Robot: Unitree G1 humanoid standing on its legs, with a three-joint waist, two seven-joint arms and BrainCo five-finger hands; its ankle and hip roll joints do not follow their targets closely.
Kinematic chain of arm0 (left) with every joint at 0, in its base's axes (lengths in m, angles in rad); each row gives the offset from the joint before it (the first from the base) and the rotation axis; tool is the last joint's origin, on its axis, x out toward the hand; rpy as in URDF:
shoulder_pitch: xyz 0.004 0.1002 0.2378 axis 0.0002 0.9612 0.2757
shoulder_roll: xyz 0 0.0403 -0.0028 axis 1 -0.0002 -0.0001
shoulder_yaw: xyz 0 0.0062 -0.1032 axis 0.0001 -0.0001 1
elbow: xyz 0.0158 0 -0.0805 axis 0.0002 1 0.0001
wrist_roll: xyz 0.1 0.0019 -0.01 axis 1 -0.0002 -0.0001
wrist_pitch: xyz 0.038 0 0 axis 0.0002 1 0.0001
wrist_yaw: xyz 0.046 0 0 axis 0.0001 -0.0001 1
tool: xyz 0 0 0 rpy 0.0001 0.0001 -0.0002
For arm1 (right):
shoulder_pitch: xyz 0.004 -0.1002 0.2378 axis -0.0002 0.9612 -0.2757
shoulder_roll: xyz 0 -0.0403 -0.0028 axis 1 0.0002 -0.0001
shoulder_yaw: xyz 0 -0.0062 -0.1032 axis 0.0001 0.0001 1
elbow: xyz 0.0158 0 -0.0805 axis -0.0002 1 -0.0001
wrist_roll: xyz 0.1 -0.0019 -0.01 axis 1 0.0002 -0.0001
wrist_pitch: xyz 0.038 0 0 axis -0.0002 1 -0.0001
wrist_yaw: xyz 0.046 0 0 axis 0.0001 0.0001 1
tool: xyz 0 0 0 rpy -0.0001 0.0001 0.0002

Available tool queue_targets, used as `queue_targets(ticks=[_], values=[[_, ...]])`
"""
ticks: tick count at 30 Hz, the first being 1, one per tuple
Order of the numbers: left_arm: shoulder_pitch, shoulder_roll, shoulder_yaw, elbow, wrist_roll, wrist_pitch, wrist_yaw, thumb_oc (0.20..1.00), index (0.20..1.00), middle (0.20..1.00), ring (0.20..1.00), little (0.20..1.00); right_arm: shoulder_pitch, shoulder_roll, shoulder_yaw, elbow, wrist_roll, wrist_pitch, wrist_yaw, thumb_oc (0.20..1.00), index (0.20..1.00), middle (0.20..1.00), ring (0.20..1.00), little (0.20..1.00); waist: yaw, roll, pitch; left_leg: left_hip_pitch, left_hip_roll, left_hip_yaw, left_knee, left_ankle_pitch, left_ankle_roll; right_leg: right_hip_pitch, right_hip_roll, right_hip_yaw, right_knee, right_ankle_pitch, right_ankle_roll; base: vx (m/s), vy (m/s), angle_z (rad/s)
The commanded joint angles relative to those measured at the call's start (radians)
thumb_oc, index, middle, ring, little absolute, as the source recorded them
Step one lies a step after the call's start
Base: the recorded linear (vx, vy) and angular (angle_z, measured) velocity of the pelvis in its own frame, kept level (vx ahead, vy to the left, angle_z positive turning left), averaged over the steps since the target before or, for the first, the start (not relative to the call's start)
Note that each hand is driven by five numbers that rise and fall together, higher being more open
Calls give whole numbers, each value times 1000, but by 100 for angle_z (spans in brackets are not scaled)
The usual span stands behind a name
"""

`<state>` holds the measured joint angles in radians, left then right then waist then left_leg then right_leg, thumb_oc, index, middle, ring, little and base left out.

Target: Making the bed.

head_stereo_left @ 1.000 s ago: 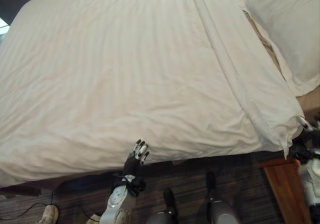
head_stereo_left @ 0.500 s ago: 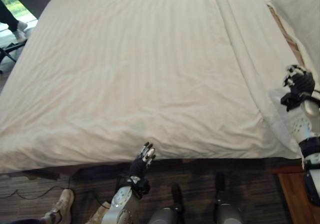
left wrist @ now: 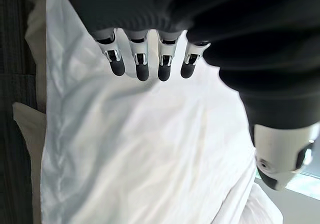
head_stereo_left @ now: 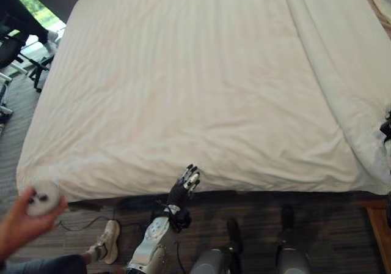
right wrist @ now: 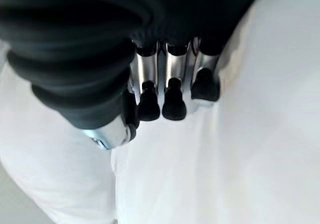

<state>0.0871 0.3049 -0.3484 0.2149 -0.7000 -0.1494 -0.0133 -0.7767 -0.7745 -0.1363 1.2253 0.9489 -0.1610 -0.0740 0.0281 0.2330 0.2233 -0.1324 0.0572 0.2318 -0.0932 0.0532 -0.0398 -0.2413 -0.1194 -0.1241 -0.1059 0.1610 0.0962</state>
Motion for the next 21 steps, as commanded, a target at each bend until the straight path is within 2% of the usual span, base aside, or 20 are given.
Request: queue_targets(ticks=[1, 4, 5, 10, 15, 17, 18, 19, 20, 21], values=[[-48, -17, -7, 7, 18, -39, -21, 1000, 1000, 1000, 1000, 1000, 106, 52, -16, 120, 91, 48, -17, 200, 200, 200, 200, 200, -25, -20, 32, -11, 56, -36, 6, 65, -120, 87, -47, -14, 19, -103, 67, 28, -8, 8], [-48, -12, 2, 7, 20, -38, -21, 1000, 1000, 1000, 1000, 1000, 215, 103, -72, 129, 105, 49, -13, 200, 200, 200, 200, 200, -32, -23, 31, -8, 56, -37, 6, 61, -119, 91, -48, -16, 19, -106, 66, 0, 0, 0], [-51, -25, 18, 9, 19, -38, -19, 1000, 1000, 1000, 1000, 1000, 305, 149, -129, 147, 140, 48, -12, 200, 200, 200, 200, 200, -52, -22, 34, -5, 57, -34, 6, 56, -117, 93, -48, -16, 19, -108, 66, 32, -8, 0], [-33, -30, 40, 10, 8, -38, -19, 1000, 1000, 1000, 1000, 1000, 466, 188, -243, 186, 163, 47, -22, 200, 200, 200, 200, 200, -84, -30, 30, 4, 53, -36, 6, 46, -112, 106, -53, -19, 19, -114, 67, 24, 1, 2], [-26, -32, 53, 8, 3, -40, -16, 1000, 1000, 1000, 1000, 1000, 541, 212, -275, 126, 179, 20, -14, 200, 200, 200, 200, 200, -110, -46, 30, 18, 51, -32, 6, 36, -107, 114, -56, -16, 19, -112, 69, 3, 17, -11], [-19, -39, 75, 7, -1, -45, -9, 1000, 1000, 1000, 1000, 1000, 585, 228, -266, -16, 154, -30, -12, 200, 200, 200, 200, 200, -129, -61, 26, 28, 51, -26, 6, 29, -102, 117, -57, -9, 19, -108, 70, -6, 28, -16], [-16, -38, 76, 6, 0, -45, -10, 1000, 1000, 1000, 1000, 1000, 591, 234, -266, -28, 150, -30, -19, 200, 200, 200, 200, 200, -130, -63, 25, 30, 50, -26, 6, 29, -102, 119, -57, -8, 19, -108, 70, 3, 28, -8], [-5, -44, 100, 4, -3, -51, -2, 1000, 1000, 1000, 1000, 1000, 638, 243, -253, -201, 75, -86, -42, 200, 200, 200, 200, 200, -145, -77, 17, 39, 51, -22, 6, 23, -98, 126, -57, -5, 19, -103, 70, 0, 0, 0], [1, -45, 111, 2, 1, -52, 2, 1000, 1000, 1000, 1000, 1000, 665, 259, -261, -290, 39, -113, -71, 200, 200, 200, 200, 200, -151, -84, 11, 45, 50, -22, 6, 18, -96, 131, -58, -4, 19, -102, 70, 22, 16, -4], [7, -48, 118, 3, 7, -52, 7, 1000, 1000, 1000, 1000, 1000, 683, 270, -271, -386, -1, -145, -106, 448, 448, 448, 448, 448, -157, -89, 3, 50, 51, -21, 6, 15, -93, 137, -59, -5, 19, -101, 70, 35, 18, -2]])
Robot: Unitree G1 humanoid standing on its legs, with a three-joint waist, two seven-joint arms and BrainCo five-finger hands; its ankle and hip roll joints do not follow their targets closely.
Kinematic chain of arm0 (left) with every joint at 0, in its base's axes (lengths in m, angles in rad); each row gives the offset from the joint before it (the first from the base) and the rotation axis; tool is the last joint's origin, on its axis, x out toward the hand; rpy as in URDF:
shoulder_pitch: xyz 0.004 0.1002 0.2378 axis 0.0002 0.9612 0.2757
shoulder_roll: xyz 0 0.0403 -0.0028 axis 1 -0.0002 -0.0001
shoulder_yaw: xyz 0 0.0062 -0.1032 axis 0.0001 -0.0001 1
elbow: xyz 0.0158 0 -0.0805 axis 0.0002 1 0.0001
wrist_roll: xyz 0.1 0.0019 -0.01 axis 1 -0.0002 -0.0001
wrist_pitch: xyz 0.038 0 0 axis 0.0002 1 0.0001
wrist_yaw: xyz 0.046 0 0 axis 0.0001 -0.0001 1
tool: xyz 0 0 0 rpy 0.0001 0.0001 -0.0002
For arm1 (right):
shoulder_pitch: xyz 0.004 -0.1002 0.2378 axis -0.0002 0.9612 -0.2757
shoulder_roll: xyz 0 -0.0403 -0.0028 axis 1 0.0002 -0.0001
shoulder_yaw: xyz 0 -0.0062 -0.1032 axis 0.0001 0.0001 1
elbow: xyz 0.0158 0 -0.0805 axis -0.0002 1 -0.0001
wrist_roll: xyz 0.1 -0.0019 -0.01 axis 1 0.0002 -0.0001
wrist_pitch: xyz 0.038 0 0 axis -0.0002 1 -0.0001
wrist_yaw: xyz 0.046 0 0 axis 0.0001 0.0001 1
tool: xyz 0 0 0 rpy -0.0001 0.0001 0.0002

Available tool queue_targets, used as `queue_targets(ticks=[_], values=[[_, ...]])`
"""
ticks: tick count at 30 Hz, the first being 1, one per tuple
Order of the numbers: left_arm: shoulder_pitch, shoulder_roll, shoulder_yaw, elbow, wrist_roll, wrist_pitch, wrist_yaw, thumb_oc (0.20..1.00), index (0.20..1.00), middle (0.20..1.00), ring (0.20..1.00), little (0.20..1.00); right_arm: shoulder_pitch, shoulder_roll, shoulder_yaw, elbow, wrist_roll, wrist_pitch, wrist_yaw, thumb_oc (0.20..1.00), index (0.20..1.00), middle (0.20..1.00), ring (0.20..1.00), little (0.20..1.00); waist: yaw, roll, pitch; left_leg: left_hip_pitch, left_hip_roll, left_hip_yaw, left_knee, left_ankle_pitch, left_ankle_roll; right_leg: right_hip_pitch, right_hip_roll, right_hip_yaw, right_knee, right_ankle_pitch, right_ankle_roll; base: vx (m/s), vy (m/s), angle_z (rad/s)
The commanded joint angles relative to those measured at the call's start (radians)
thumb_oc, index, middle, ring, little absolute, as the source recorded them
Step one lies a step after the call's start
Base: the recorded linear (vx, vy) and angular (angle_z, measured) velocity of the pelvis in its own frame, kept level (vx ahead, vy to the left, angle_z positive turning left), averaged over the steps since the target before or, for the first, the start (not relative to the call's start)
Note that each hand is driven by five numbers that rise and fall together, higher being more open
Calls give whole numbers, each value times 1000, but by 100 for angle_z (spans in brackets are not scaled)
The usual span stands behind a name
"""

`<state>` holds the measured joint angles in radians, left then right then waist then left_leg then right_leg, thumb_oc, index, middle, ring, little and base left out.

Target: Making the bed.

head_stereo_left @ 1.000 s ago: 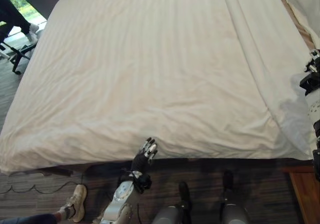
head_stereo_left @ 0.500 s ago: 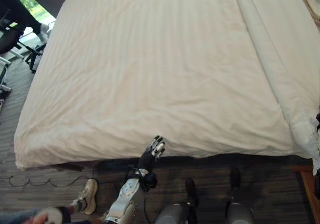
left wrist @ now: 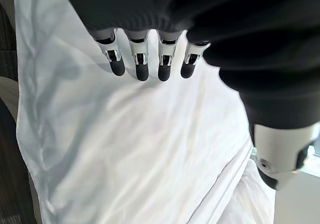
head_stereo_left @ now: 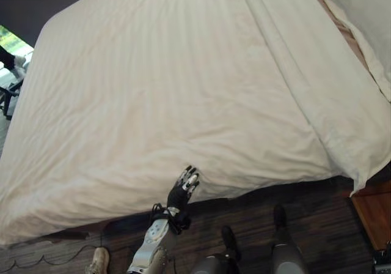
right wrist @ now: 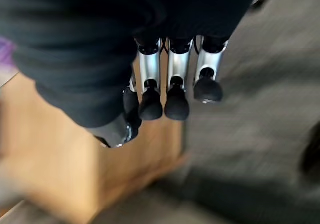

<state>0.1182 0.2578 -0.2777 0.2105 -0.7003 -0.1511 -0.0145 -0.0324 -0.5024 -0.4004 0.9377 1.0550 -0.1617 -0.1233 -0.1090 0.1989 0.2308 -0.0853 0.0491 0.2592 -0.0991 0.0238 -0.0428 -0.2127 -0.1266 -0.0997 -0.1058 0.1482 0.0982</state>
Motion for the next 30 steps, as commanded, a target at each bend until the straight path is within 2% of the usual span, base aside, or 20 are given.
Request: queue_targets(ticks=[1, 2, 3, 4, 6, 10, 13, 15, 18, 20, 21, 23, 27, 30], values=[[-18, -1, 57, 6, 14, -52, 16, 1000, 1000, 1000, 1000, 1000, -36, 19, -20, -210, -170, -169, -106, 1000, 1000, 1000, 1000, 1000, -25, -59, -13, 11, 58, -50, 12, 40, -87, 116, -52, -28, 19, -89, 69, 34, 30, 3], [-17, -2, 67, 6, 20, -54, 23, 1000, 1000, 1000, 1000, 1000, -19, 19, -38, -298, -245, -200, -149, 1000, 1000, 1000, 1000, 1000, -30, -62, -20, 16, 57, -51, 12, 37, -85, 122, -53, -27, 19, -88, 69, 68, 50, 6], [-10, -2, 81, 6, 44, -59, 36, 1000, 1000, 1000, 1000, 1000, 4, 32, -70, -470, -457, -219, -288, 1000, 1000, 1000, 1000, 1000, -31, -68, -39, 34, 54, -57, 12, 25, -78, 145, -58, -32, 19, -91, 71, 48, 43, 6], [-10, -2, 81, 6, 44, -59, 36, 1000, 1000, 1000, 1000, 1000, 5, 34, -71, -474, -460, -217, -292, 1000, 1000, 1000, 1000, 1000, -31, -69, -38, 35, 54, -57, 12, 25, -78, 146, -58, -32, 19, -91, 72, 57, 46, 6], [-9, 5, 77, 5, 65, -55, 46, 1000, 1000, 1000, 1000, 1000, -9, 35, -74, -542, -574, -206, -358, 1000, 1000, 1000, 1000, 1000, -29, -84, -64, 59, 51, -60, 12, 14, -69, 170, -60, -37, 19, -92, 73, 44, 37, 8], [5, 3, 92, 6, 71, -47, 59, 1000, 1000, 1000, 1000, 1000, 9, 51, -48, -663, -711, -166, -375, 1000, 1000, 1000, 1000, 1000, -23, -106, -82, 83, 48, -65, 12, 6, -62, 196, -60, -38, 19, -93, 74, 4, 24, 5], [39, -15, 105, 11, 59, -40, 70, 1000, 1000, 1000, 1000, 1000, 32, 104, 37, -734, -782, -144, -343, 1000, 1000, 1000, 1000, 1000, -6, -130, -107, 108, 49, -75, 12, 0, -55, 224, -59, -43, 21, -96, 73, -1, -1, 2], [56, -28, 102, 17, 50, -33, 74, 1000, 1000, 1000, 1000, 1000, 49, 154, 99, -775, -772, -143, -301, 1000, 1000, 1000, 1000, 1000, -1, -142, -113, 121, 52, -75, 12, -1, -52, 239, -57, -43, 23, -99, 71, -12, -12, 7], [66, -38, 93, 22, 46, -32, 91, 1000, 1000, 1000, 1000, 1000, 80, 217, 286, -790, -737, -118, -188, 1000, 1000, 1000, 1000, 1000, 7, -162, -118, 136, 57, -76, 12, 3, -52, 251, -53, -41, 29, -100, 67, -39, -13, 2], [76, -39, 94, 23, 52, -30, 91, 1000, 1000, 1000, 1000, 1000, 106, 206, 398, -795, -793, -91, -141, 1000, 1000, 1000, 1000, 1000, 9, -172, -120, 143, 62, -74, 12, 4, -52, 258, -48, -38, 30, -104, 65, -42, -18, -2], [77, -39, 95, 22, 53, -30, 91, 1000, 1000, 1000, 1000, 1000, 105, 206, 400, -794, -793, -91, -141, 1000, 1000, 1000, 1000, 1000, 8, -172, -119, 144, 62, -74, 12, 4, -52, 259, -48, -38, 30, -104, 65, -35, -17, 0], [88, -33, 97, 12, 107, -42, 95, 1000, 1000, 1000, 1000, 1000, 114, 211, 494, -808, -808, -84, -94, 1000, 1000, 1000, 1000, 1000, 17, -181, -122, 155, 70, -75, 12, 5, -54, 269, -42, -38, 33, -112, 61, -22, -36, 3], [70, -21, 89, -6, 137, -67, 92, 1000, 1000, 1000, 1000, 1000, 107, 181, 541, -841, -850, -90, -67, 1000, 1000, 1000, 1000, 1000, 23, -192, -125, 172, 80, -70, 12, 4, -58, 279, -37, -40, 40, -117, 60, -9, -30, 0], [58, -6, 103, -28, 140, -84, 97, 1000, 1000, 1000, 1000, 1000, 68, 166, 562, -839, -843, -85, -61, 1000, 1000, 1000, 1000, 1000, 31, -200, -131, 188, 93, -37, 12, 5, -62, 277, -24, -30, 37, -116, 57, -11, -35, -11]])
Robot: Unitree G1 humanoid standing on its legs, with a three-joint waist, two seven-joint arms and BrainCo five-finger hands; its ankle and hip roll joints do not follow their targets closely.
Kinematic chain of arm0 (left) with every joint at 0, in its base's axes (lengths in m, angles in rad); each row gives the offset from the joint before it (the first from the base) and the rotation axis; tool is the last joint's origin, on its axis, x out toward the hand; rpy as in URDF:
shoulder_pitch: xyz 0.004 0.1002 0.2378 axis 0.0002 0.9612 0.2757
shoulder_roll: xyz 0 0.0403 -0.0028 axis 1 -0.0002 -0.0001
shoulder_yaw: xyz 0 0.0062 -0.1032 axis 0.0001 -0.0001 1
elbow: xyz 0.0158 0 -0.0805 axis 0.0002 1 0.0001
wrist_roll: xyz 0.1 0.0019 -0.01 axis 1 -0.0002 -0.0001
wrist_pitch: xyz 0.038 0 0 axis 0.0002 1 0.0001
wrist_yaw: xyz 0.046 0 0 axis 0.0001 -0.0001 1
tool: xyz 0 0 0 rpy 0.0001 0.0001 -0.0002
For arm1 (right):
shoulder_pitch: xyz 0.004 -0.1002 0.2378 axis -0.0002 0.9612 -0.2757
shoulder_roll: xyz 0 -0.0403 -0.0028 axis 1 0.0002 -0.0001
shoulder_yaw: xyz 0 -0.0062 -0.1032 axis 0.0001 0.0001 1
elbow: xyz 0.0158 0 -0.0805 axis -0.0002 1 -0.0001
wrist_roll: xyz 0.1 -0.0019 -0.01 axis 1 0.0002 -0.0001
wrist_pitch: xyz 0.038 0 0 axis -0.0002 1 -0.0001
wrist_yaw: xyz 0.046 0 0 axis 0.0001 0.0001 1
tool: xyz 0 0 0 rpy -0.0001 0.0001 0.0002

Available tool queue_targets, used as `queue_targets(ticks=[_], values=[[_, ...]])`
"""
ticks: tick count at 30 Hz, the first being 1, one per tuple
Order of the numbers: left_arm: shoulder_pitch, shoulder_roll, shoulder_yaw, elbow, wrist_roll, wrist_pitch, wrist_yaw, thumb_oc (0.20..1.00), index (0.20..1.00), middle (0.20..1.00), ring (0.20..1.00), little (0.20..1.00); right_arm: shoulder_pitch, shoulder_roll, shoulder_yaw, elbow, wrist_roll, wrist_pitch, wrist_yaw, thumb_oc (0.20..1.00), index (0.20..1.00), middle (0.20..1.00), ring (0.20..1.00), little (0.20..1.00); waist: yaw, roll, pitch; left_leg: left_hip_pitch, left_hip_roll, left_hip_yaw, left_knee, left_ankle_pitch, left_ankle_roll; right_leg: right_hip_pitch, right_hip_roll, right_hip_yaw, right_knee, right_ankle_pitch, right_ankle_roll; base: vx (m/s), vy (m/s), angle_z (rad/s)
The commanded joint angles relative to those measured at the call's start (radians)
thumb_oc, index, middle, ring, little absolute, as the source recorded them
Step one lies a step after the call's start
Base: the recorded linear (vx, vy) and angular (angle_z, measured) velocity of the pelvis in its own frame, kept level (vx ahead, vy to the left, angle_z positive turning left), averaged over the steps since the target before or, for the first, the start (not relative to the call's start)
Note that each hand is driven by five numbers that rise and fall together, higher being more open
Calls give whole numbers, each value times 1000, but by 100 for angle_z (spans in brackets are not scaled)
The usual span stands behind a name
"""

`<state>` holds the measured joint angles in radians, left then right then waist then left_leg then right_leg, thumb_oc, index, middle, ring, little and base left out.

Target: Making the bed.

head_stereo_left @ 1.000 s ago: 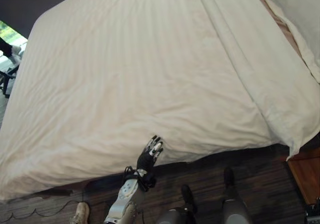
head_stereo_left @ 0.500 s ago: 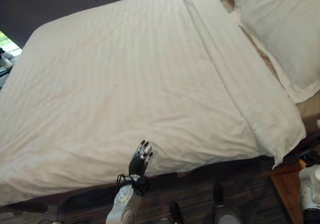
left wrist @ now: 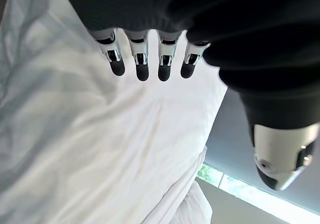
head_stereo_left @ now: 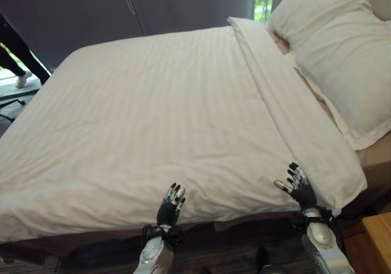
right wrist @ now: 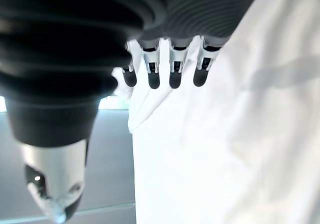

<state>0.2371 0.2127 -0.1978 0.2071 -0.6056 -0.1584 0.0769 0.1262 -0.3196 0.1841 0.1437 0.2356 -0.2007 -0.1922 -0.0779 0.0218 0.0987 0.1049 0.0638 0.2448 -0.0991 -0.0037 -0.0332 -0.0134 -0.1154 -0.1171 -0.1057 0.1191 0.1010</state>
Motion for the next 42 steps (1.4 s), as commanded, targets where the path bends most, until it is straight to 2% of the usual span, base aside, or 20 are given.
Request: queue_targets(ticks=[1, 10, 16, 17, 19, 20, 22, 23, 25, 26, 28, 29, 32, 34, 35, 36, 37, 38, 40, 42], values=[[-62, 39, 30, -30, 46, -81, 12, 1000, 1000, 1000, 1000, 1000, -94, -19, -25, -48, -25, -45, 9, 1000, 1000, 1000, 1000, 1000, 4, -25, -1, 2, 82, -14, 12, 33, -73, 79, -32, -9, 37, -87, 54, 2, -43, -24], [-81, 34, 45, -41, 49, -93, 12, 1000, 1000, 1000, 1000, 1000, -59, -21, -84, -33, -8, -54, -4, 1000, 1000, 1000, 1000, 1000, -5, -18, 1, 2, 101, -38, 12, 49, -82, 92, -18, -18, 54, -109, 44, -7, -34, -4], [-95, 33, 56, -45, -3, -113, 18, 1000, 1000, 1000, 1000, 1000, -115, -55, -74, -20, -37, -58, -14, 1000, 1000, 1000, 1000, 1000, 17, -5, 71, -48, 119, -92, 65, 67, -86, 46, -10, -25, 151, -151, 16, -135, -85, 15], [-94, 31, 63, -48, -36, -121, 19, 1000, 1000, 1000, 1000, 1000, -147, -62, -57, -5, -23, -58, -12, 1000, 1000, 1000, 1000, 1000, 34, -3, 91, -74, 127, -114, 70, 89, -100, 42, -1, -41, 152, -154, 7, -239, -220, 36], [-97, 23, 67, -17, -85, -118, 25, 1000, 1000, 1000, 1000, 1000, -180, -88, -35, 0, -6, -63, -12, 1000, 1000, 1000, 1000, 1000, 80, 13, 137, -174, 141, -193, 76, 201, -151, 52, 18, -121, 137, -169, -24, -438, -342, 74], [-99, 24, 72, -11, -94, -129, 33, 1000, 1000, 1000, 1000, 1000, -238, -105, -2, 23, 2, -58, -9, 1000, 1000, 1000, 1000, 1000, 110, 17, 167, -222, 120, -282, 93, 227, -167, 16, 14, -159, 142, -162, -28, -363, -210, 140], [-100, 24, 73, -11, -94, -129, 33, 1000, 1000, 1000, 1000, 1000, -240, -105, -2, 24, 2, -59, -9, 1000, 1000, 1000, 1000, 1000, 107, 18, 164, -229, 120, -286, 94, 230, -166, 12, 14, -162, 141, -158, -28, -252, -137, 150], [-72, 15, 104, -10, -123, -126, 27, 1000, 1000, 1000, 1000, 1000, -270, -100, 13, 40, -5, -46, -11, 1000, 1000, 1000, 1000, 1000, 123, -13, 168, -218, 120, -272, 234, 169, -146, -33, -15, -197, 129, -129, -31, -396, -313, 85], [-42, -8, 112, -4, -151, -113, 14, 1000, 1000, 1000, 1000, 1000, -263, -62, 5, 51, 77, -53, -17, 1000, 1000, 1000, 1000, 1000, 99, -43, 140, -162, 160, -109, 393, 96, -112, -42, -25, -273, 96, -105, -42, -362, -370, 63], [-31, -18, 111, -8, -151, -113, 12, 1000, 1000, 1000, 1000, 1000, -251, -43, 6, 45, 105, -59, -12, 1000, 1000, 1000, 1000, 1000, 84, -57, 127, -107, 179, -27, 512, 82, -117, -42, -20, -316, 78, -93, -50, -160, -315, 84], [-35, -10, 108, -9, -127, -105, 9, 1000, 1000, 1000, 1000, 1000, -192, -33, -16, 32, 99, -54, -11, 1000, 1000, 1000, 1000, 1000, 62, -37, 94, -6, 189, 27, 666, 71, -148, -40, 24, -382, 69, -107, -66, -129, -252, 106], [-35, -10, 108, -9, -127, -105, 9, 1000, 1000, 1000, 1000, 1000, -192, -33, -16, 32, 99, -54, -11, 1000, 1000, 1000, 1000, 1000, 62, -37, 94, -6, 189, 27, 666, 71, -148, -40, 24, -382, 69, -107, -66, -227, -110, 103], [-106, 18, 75, -17, -66, -89, 9, 1000, 1000, 1000, 1000, 1000, -44, -10, -124, 46, 126, -51, -33, 1000, 1000, 1000, 1000, 1000, -21, 14, 57, 110, 173, 75, 573, 7, -173, -78, -1, -535, 124, -99, -54, -376, 69, 149], [-154, 24, 55, -20, -50, -96, 11, 1000, 1000, 1000, 1000, 1000, -29, -10, -156, 43, 133, -59, -44, 1000, 1000, 1000, 1000, 1000, -57, 17, 69, 144, 142, 113, 402, -174, -102, -163, -91, -566, 164, -34, -2, -524, 303, 251], [-169, 27, 48, -17, -28, -89, 13, 1000, 1000, 1000, 1000, 1000, -20, -6, -180, 47, 125, -59, -52, 1000, 1000, 1000, 1000, 1000, -60, 15, 79, 176, 100, 99, 274, -236, -60, -198, -153, -576, 175, 27, 41, -394, 326, 124], [-170, 27, 48, -17, -28, -89, 13, 1000, 1000, 1000, 1000, 1000, -20, -6, -181, 47, 125, -59, -52, 1000, 1000, 1000, 1000, 1000, -60, 14, 79, 178, 97, 99, 270, -234, -58, -198, -157, -576, 176, 28, 43, -440, 447, 86], [-173, 30, 45, -19, 6, -80, 16, 1000, 1000, 1000, 1000, 1000, -25, 16, -198, 52, 120, -55, -63, 1000, 1000, 1000, 1000, 1000, -58, 4, 97, 203, 52, 65, 154, -247, -37, -239, -211, -555, 190, 110, 97, -256, 266, 64], [-175, 31, 45, -20, 7, -79, 18, 1000, 1000, 1000, 1000, 1000, -27, 19, -199, 53, 119, -55, -64, 1000, 1000, 1000, 1000, 1000, -59, -2, 100, 212, 39, 63, 136, -237, -29, -238, -223, -551, 191, 119, 105, -523, 404, 66], [-174, 53, 51, -3, 68, -89, 22, 1000, 1000, 1000, 1000, 1000, -17, 31, -211, 21, 81, -54, -57, 1000, 1000, 1000, 1000, 1000, -90, -52, 135, 200, 6, 0, 82, -198, -27, -309, -237, -267, 207, 216, 155, -529, 195, 60], [-165, 75, 61, 7, 55, -103, 25, 1000, 1000, 1000, 1000, 1000, -24, 33, -205, 12, 63, -54, -61, 1000, 1000, 1000, 1000, 1000, -97, -50, 147, 152, 11, -58, 58, -162, -17, -302, -181, -6, 249, 161, 155, -397, 98, 103]])
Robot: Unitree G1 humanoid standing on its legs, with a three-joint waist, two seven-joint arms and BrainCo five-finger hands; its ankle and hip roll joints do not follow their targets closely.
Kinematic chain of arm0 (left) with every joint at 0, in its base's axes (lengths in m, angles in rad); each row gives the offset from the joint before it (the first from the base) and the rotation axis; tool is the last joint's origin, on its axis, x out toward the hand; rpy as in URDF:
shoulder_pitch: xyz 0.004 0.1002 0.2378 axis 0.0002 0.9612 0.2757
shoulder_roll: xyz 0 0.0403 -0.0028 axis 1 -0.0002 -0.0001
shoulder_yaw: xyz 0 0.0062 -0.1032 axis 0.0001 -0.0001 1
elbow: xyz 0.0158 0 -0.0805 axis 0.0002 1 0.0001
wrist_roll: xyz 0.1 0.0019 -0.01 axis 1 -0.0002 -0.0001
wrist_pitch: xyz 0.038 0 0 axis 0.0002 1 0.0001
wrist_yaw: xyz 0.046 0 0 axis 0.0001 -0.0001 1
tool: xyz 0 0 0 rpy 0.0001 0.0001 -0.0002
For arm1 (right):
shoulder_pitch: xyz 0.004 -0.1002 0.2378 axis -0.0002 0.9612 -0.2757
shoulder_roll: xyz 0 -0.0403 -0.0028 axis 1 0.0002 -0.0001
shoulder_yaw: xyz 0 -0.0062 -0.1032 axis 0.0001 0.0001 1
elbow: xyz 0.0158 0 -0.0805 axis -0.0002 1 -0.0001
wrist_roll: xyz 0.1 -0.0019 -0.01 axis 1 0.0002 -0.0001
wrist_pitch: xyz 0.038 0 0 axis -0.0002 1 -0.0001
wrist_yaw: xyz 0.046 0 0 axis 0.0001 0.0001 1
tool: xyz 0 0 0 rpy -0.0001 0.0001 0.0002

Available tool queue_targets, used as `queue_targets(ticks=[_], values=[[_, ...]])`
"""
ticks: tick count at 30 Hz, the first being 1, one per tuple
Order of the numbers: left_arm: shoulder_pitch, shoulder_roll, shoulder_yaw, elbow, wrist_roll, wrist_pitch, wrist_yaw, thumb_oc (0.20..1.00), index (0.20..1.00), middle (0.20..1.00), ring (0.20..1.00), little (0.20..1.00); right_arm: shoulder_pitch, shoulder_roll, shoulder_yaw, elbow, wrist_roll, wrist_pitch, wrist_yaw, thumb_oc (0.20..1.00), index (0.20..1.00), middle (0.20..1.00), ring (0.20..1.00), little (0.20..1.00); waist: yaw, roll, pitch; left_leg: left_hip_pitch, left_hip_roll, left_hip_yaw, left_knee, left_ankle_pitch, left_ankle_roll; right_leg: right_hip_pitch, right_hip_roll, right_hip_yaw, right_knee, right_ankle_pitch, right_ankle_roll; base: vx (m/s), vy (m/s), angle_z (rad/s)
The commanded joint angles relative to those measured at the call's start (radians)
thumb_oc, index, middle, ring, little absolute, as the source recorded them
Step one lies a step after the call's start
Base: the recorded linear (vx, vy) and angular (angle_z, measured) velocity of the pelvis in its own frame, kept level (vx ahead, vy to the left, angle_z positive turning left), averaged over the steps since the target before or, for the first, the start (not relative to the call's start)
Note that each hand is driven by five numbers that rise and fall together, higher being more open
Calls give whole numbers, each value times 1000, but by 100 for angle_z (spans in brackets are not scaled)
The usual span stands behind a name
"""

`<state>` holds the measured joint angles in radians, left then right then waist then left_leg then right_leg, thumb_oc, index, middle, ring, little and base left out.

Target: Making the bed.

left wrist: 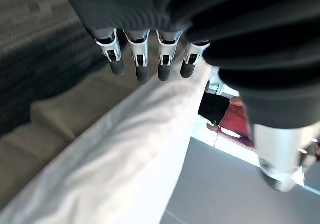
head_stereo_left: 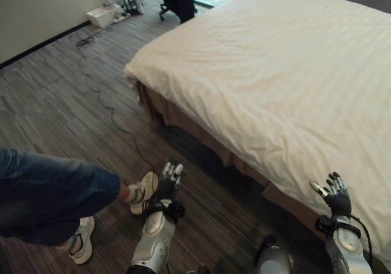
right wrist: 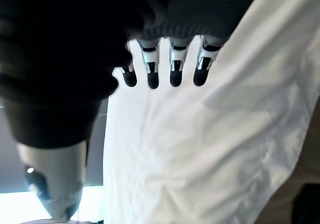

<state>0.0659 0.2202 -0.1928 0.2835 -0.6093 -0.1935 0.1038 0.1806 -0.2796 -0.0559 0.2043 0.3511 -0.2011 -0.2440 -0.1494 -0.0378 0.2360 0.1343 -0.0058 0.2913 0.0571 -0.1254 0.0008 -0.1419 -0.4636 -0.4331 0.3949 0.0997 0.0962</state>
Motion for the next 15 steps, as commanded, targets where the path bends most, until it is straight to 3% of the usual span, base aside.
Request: queue_targets(ticks=[1, 2, 3, 4, 5, 6, 7, 8, 9, 10, 15], values=[[6, 68, 56, -70, 59, -68, -2, 1000, 1000, 1000, 1000, 1000, -79, -7, 35, -49, -53, -54, -10, 1000, 1000, 1000, 1000, 1000, -24, 6, 8, 121, 77, -104, -99, -37, -50, -176, 164, 313, -252, 182, 160, -298, 120, 141], [13, 75, 58, -68, 53, -65, -12, 1000, 1000, 1000, 1000, 1000, -69, -2, 30, -54, -51, -58, -7, 1000, 1000, 1000, 1000, 1000, -21, 9, 8, 95, 75, -127, -104, -16, -44, -140, 192, 374, -209, 139, 146, -349, 206, 109], [44, 86, 72, -60, 79, -54, -29, 1000, 1000, 1000, 1000, 1000, -47, -8, 10, -70, -72, -61, 7, 1000, 1000, 1000, 1000, 1000, -12, 27, -12, 49, 61, -192, -120, 24, -25, -84, 237, 391, -100, 56, 111, -376, 256, 87], [59, 90, 76, -59, 93, -50, -35, 1000, 1000, 1000, 1000, 1000, -42, -12, 8, -70, -86, -60, 12, 1000, 1000, 1000, 1000, 1000, -10, 32, -23, 46, 56, -207, -127, 30, -18, -60, 266, 392, -72, 14, 98, -241, 187, 119], [59, 90, 76, -59, 93, -50, -35, 1000, 1000, 1000, 1000, 1000, -42, -11, 8, -70, -86, -60, 12, 1000, 1000, 1000, 1000, 1000, -11, 31, -26, 42, 56, -208, -128, 33, -18, -62, 265, 391, -75, 18, 97, -133, 120, 142], [77, 95, 89, -58, 115, -48, -35, 1000, 1000, 1000, 1000, 1000, -41, -16, 15, -72, -105, -67, 24, 1000, 1000, 1000, 1000, 1000, 1, 28, -54, 16, 41, -236, -125, 53, -8, 8, 335, 428, -102, -79, 76, -93, 69, 120], [79, 95, 89, -59, 116, -47, -34, 1000, 1000, 1000, 1000, 1000, -41, -16, 15, -72, -105, -67, 24, 1000, 1000, 1000, 1000, 1000, -1, 28, -53, 19, 41, -237, -125, 51, -9, 12, 335, 426, -103, -81, 76, -163, 53, 71], [85, 85, 105, -54, 118, -59, -23, 1000, 1000, 1000, 1000, 1000, -56, -19, 47, -57, -112, -62, 35, 1000, 1000, 1000, 1000, 1000, 30, 12, -89, -6, 16, -233, -132, 58, -7, 95, 337, 404, -272, -98, 57, -138, -23, 29], [80, 70, 113, -54, 104, -68, -16, 1000, 1000, 1000, 1000, 1000, -68, -25, 66, -51, -117, -59, 43, 1000, 1000, 1000, 1000, 1000, 40, 10, -103, -27, 11, -239, -127, 69, -7, 111, 337, 422, -321, -99, 57, -174, -32, -11], [84, 59, 112, -52, 95, -69, -14, 1000, 1000, 1000, 1000, 1000, -75, -30, 83, -45, -121, -53, 49, 1000, 1000, 1000, 1000, 1000, 40, 11, -116, -36, 15, -245, -126, 75, -9, 114, 353, 449, -329, -104, 52, -97, -16, -46], [139, 0, 103, -66, -3, -59, -28, 1000, 1000, 1000, 1000, 1000, -60, -40, 119, -64, -113, -40, 76, 1000, 1000, 1000, 1000, 1000, 68, 3, -142, -34, 22, -243, -127, 85, -11, 155, 365, 448, -395, -91, 36, -36, -59, -18]])
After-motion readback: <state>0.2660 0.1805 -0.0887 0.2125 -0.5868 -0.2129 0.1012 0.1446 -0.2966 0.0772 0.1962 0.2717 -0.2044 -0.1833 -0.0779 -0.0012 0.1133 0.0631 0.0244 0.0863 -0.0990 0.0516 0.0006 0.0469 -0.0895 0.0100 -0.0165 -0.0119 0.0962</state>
